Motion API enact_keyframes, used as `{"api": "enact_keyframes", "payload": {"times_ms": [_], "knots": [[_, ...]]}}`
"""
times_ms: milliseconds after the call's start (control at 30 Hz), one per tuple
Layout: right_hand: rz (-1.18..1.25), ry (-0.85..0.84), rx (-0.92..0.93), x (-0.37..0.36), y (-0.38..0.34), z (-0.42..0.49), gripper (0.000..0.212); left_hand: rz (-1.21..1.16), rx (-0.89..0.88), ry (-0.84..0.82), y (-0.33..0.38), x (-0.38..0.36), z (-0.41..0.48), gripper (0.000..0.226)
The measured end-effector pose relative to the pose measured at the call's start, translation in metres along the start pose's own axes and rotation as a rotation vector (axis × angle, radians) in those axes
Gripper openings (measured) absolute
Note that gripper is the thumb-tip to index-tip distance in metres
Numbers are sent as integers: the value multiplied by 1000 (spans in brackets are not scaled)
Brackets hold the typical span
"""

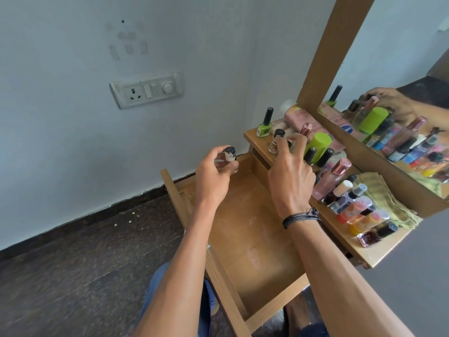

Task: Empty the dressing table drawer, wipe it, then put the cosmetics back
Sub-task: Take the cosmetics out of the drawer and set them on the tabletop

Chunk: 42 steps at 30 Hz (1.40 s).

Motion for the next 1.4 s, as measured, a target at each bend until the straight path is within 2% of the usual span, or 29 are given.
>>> {"api": "enact_keyframes", "payload": {"times_ms": [233,433,533,700,867,1067,1400], "knots": [[44,51,40,3,-3,-15,48,25,-14,-6,-3,-6,2,36],[268,103,118,16,-12,-69,21,4,-27,-1,6,-2,9,35],[342,47,98,12,-8,-104,14,-25,-50,2,22,-7,16,36],[355,-61,144,-5,-2,-128,13,10,-107,-18,44,-41,31,39],[373,-65,132,-7,6,-130,12,39,-111,-26,53,-63,45,43],[375,-67,157,-11,6,-133,12,81,-146,-72,62,-83,51,36],[387,-78,176,-13,4,-134,13,99,-136,-99,51,-86,55,36]]}}
Point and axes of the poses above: each hand's wrist, its own z-axis towards the middle knuckle, its own x-axis out of the back of the hand, y = z × x, the point moved 7 cm from there along z, towards the middle knuckle, and after that the axes turned 7 degrees about x, right-handed, at the moved point
